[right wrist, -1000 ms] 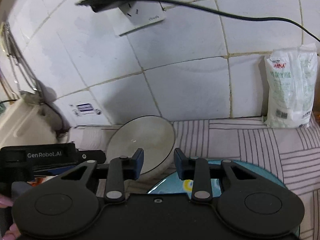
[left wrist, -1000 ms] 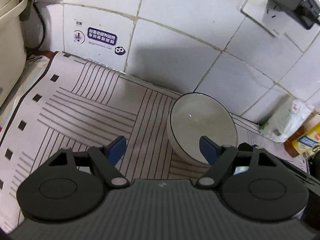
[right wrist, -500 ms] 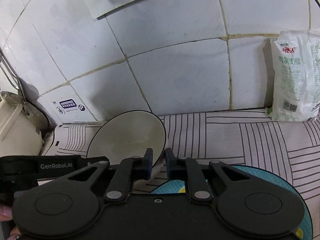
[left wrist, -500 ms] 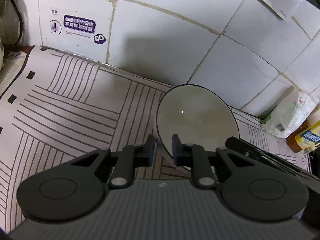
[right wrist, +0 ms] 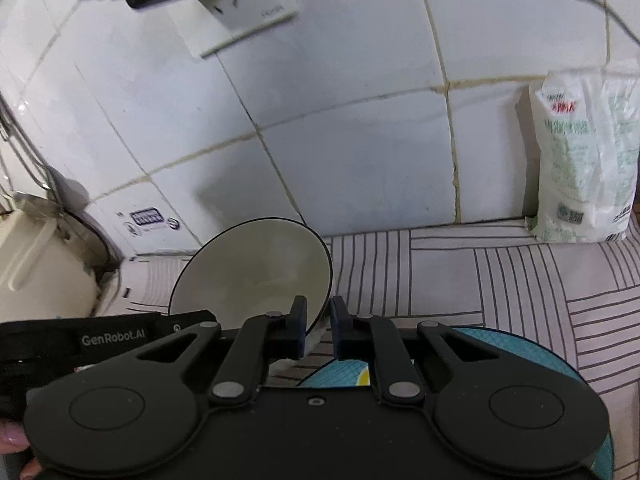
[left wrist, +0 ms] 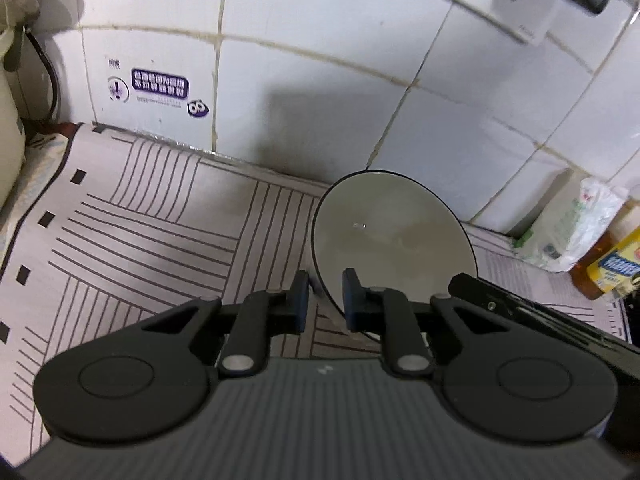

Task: Organize plates and bowls
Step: 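Close the left gripper on the bowl rim and lift it, then carry the held bowl with the left gripper toward the stacked bowls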

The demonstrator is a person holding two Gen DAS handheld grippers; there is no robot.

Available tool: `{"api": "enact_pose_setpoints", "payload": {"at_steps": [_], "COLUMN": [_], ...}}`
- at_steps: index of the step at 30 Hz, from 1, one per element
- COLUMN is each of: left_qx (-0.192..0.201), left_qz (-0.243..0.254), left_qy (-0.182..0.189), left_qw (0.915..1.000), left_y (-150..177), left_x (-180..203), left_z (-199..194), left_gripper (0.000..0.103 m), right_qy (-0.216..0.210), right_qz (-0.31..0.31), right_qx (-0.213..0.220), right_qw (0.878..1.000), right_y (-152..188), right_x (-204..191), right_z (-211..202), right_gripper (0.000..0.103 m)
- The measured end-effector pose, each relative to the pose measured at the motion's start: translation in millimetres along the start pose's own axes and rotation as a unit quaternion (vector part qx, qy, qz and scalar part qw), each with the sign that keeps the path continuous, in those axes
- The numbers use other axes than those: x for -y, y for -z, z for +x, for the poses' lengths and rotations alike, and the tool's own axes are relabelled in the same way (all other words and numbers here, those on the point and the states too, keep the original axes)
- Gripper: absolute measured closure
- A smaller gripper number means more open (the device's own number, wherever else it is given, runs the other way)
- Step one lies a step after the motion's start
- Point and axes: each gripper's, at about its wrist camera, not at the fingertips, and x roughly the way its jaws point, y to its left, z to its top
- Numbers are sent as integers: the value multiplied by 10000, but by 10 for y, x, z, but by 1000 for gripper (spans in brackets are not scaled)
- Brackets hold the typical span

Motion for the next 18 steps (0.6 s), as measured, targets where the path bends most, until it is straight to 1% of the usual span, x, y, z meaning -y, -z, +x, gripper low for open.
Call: {"api": "enact_pose_setpoints", "payload": {"at_steps": [3,6,9,13,18], "left_qx": [44,106,85,27,-57], "left_qz": [20,195,325,505,696], "left_qy": [53,21,-14,-103,-106], "left_qw": [10000,9998,9994,9987,9975], "left_y": [-4,16,47,101,191], "left_x": [19,69,118,219,371], "left_z": [-149,-302,-425,-587,-747], "left_gripper": [87,87,87,88,88], "right_qy": [-141,-282,-364,-363,-223], "right_qz": [33,13,15,-46,-125], "right_qx": [52,38,28,64,83], "right_qw": [9999,9996,9993,9993,9996], "right_y": [-15,-28,-19,14,56], "right_x": [2,-8,-18,-71,-113], "right_z": [-146,-276,-396,-592,-879], "right_gripper": [87,87,87,87,87]}}
